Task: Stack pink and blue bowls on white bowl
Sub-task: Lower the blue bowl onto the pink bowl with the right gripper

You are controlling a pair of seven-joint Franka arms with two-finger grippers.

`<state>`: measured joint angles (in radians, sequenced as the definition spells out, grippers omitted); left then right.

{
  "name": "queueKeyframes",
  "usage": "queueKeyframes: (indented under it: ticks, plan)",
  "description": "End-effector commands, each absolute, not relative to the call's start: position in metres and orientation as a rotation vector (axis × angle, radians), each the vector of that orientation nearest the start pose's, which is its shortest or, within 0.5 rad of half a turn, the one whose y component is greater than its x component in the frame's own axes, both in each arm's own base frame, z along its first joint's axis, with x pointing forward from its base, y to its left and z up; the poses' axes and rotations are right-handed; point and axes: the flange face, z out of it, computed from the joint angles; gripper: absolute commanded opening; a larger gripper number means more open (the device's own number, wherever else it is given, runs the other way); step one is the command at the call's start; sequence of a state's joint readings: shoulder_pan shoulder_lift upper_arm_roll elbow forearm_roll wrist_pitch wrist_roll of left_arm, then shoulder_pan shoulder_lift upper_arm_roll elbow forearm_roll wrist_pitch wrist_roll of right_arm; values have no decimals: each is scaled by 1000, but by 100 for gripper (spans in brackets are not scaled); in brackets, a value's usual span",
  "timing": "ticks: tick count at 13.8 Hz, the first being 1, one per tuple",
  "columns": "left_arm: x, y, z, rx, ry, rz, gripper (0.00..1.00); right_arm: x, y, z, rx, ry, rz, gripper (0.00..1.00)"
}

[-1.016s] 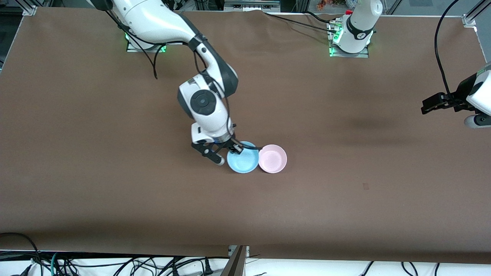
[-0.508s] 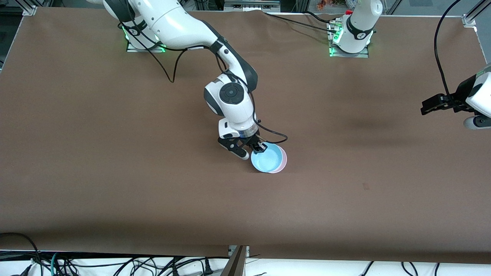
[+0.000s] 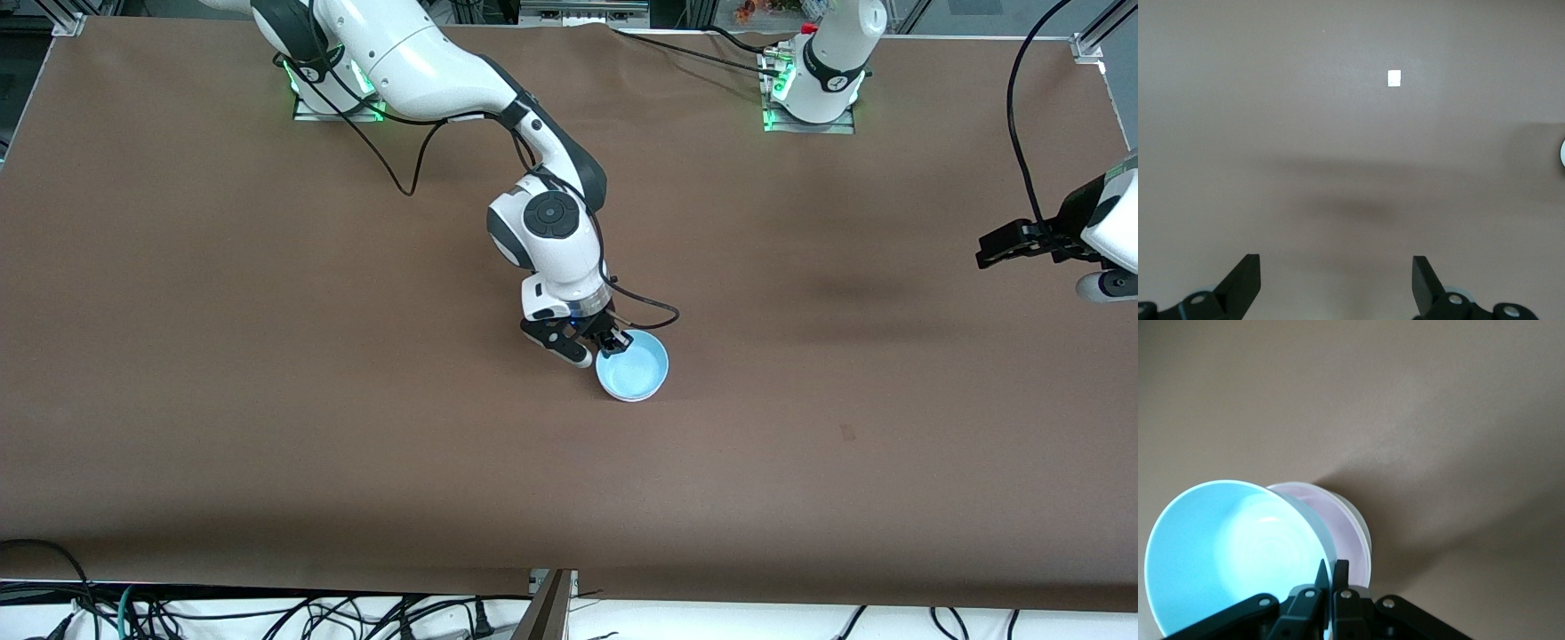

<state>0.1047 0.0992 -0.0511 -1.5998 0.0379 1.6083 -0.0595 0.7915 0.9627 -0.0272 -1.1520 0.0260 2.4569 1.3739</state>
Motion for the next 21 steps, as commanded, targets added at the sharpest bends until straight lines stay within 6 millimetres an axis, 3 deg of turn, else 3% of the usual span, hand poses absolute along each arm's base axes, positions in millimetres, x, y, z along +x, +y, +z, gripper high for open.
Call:
queueKeyframes:
  ticks: [1,6,14,18,21]
  plan:
    - [584,37,563,-3115,-187,146,100,565,570,243,-2691,847,-265,0]
    - [584,39,563,-3115,-189,146,100,566,565,227,-2714,846,-266,0]
    - [584,39,563,-3117,-187,146,100,573,558,224,-2744,820,-302,0]
    - [585,39,563,-3117,-187,148,100,575,555,224,-2739,825,-303,30]
    - [585,39,563,-3117,-187,148,100,577,555,227,-2735,826,-306,41]
